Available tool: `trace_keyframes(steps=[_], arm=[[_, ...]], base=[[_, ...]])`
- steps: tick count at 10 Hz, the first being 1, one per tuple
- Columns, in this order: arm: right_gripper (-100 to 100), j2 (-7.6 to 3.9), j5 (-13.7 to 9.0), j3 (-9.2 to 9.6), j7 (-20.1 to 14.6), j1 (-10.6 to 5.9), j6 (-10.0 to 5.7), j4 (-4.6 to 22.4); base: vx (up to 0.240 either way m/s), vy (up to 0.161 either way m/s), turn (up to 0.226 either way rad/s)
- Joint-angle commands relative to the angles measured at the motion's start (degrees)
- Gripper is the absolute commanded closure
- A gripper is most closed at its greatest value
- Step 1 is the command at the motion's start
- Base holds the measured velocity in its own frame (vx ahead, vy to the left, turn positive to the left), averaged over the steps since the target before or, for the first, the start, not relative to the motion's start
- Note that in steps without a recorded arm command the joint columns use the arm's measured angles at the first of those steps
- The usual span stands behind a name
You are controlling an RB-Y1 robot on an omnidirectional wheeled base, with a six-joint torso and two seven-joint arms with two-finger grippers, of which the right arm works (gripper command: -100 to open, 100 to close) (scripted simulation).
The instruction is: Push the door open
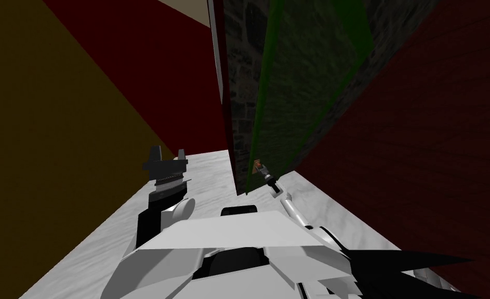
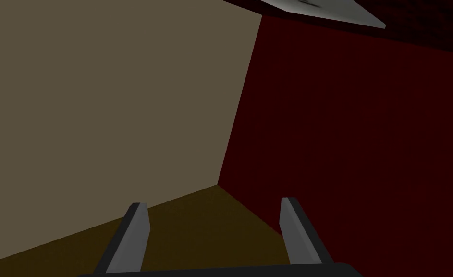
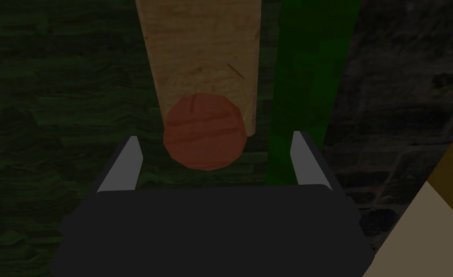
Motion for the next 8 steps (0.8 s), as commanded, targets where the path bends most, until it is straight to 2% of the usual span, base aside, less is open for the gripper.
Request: trace_keyframes(steps=[1,2,3,4,8], arm=[[-100,0.11,-0.44,-1.63,0.41,-0.63,-0.68,1.96],[-100,0.13,-0.78,-2.91,0.64,-0.94,-0.85,2.95],[-100,-0.19,-0.62,-2.09,0.24,-0.84,-0.56,2.18],[100,-0.19,-0.62,-2.09,0.24,-0.84,-0.56,2.18],[100,-0.19,-0.62,-2.09,0.24,-0.84,-0.56,2.18]], base=[[0.058,0.027,0.139],[0.064,0.036,0.273],[0.03,0.01,0.058],[-0.005,-0.003,-0.058],[-0.004,-0.003,-0.002]])
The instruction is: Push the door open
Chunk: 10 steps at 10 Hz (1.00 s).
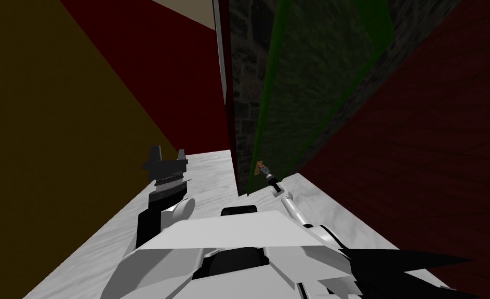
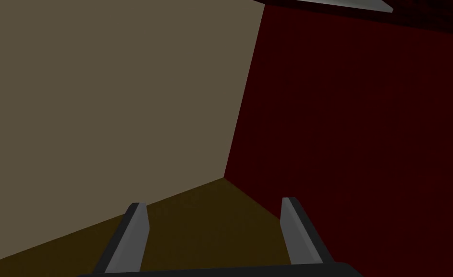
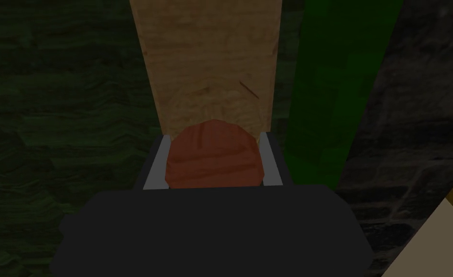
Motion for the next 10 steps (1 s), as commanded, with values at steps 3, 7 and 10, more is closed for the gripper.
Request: trace_keyframes(steps=[3,7,10], arm=[[100,0.4,-0.98,-0.26,-2.52,-0.55,-0.07,0.64],[100,1.07,-2.64,-0.7,-6.72,-1.5,-0.17,1.73],[100,1.56,-3.81,-1.01,-9.64,-2.17,-0.25,2.51]], base=[[-0.019,-0.083,0.079],[-0.042,-0.129,0.114],[-0.035,-0.092,0.086]])
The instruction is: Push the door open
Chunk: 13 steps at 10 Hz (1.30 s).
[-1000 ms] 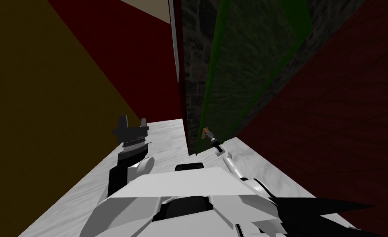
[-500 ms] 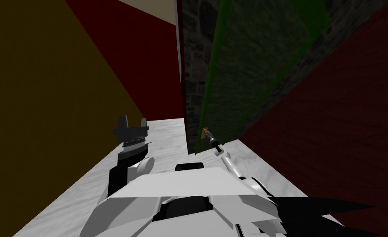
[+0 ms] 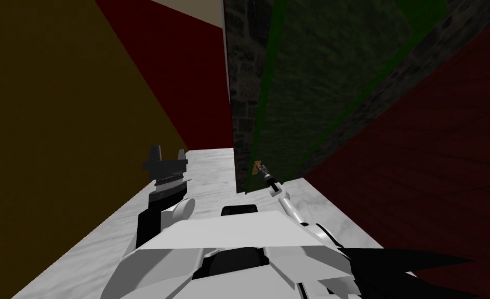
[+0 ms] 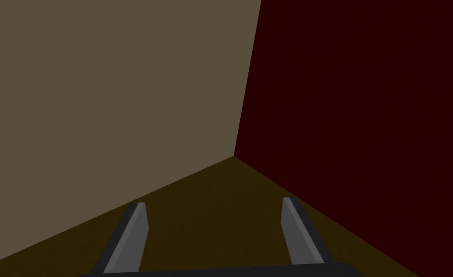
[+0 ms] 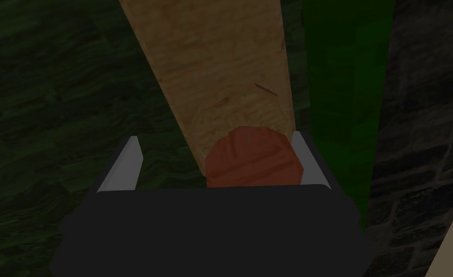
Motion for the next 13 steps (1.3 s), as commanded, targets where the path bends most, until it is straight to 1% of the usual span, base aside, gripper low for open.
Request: trace_keyframes(steps=[1,2,5,6,7,11,12,13], arm=[[100,-0.66,-1.1,-1.54,-1.86,-1.34,-0.56,1.45],[100,-0.66,-1.1,-1.54,-1.86,-1.34,-0.56,1.45],[100,-0.13,-2.37,-1.88,-4.98,-2.07,-0.64,2.29],[100,-0.13,-2.37,-1.88,-4.98,-2.07,-0.64,2.29],[100,0.08,-2.87,-2.01,-6.17,-2.35,-0.67,2.61],[100,0.08,-2.87,-2.01,-6.17,-2.35,-0.67,2.61],[100,0.49,-3.85,-2.27,-8.55,-2.9,-0.74,3.26],[100,0.69,-4.34,-2.4,-9.74,-3.18,-0.77,3.58]], base=[[-0.04,-0.078,0.098],[-0.033,-0.051,0.025],[-0.038,-0.065,0.091],[-0.03,-0.057,0.045],[-0.032,-0.042,0.069],[-0.004,-0.019,-0.011],[-0.037,-0.083,0.053],[-0.07,-0.148,0.107]])
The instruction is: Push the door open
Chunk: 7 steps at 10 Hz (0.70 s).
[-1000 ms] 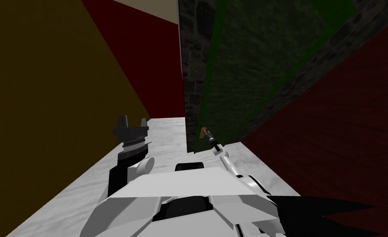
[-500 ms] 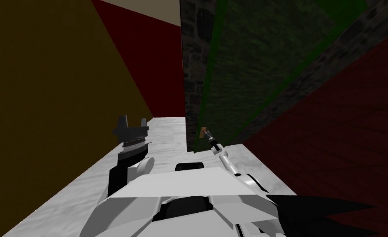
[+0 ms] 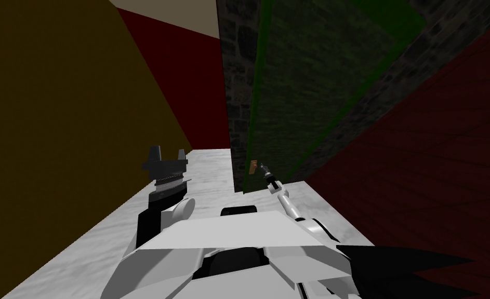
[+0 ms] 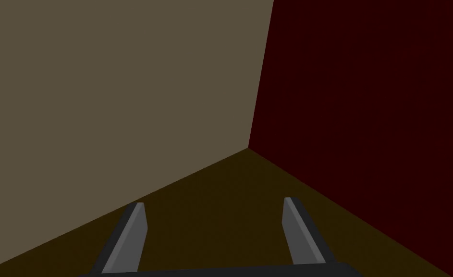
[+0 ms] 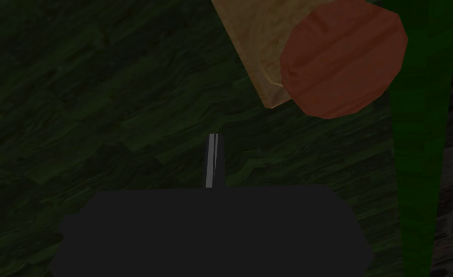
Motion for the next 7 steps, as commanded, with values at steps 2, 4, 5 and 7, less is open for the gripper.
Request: trace_keyframes(steps=[2,4,5,7], arm=[[-100,-0.54,0.77,-0.58,1.03,0.58,-0.09,-0.16],[-100,-1.07,1.79,-0.84,2.85,1.14,-0.21,-0.49],[-100,-1.37,2.38,-0.98,3.89,1.46,-0.27,-0.68],[-100,-2.02,3.63,-1.3,6.11,2.13,-0.41,-1.08]], base=[[-0.054,-0.057,0.048],[-0.06,0.162,-0.095],[-0.1,0.2,-0.074],[-0.087,0.111,-0.065]])
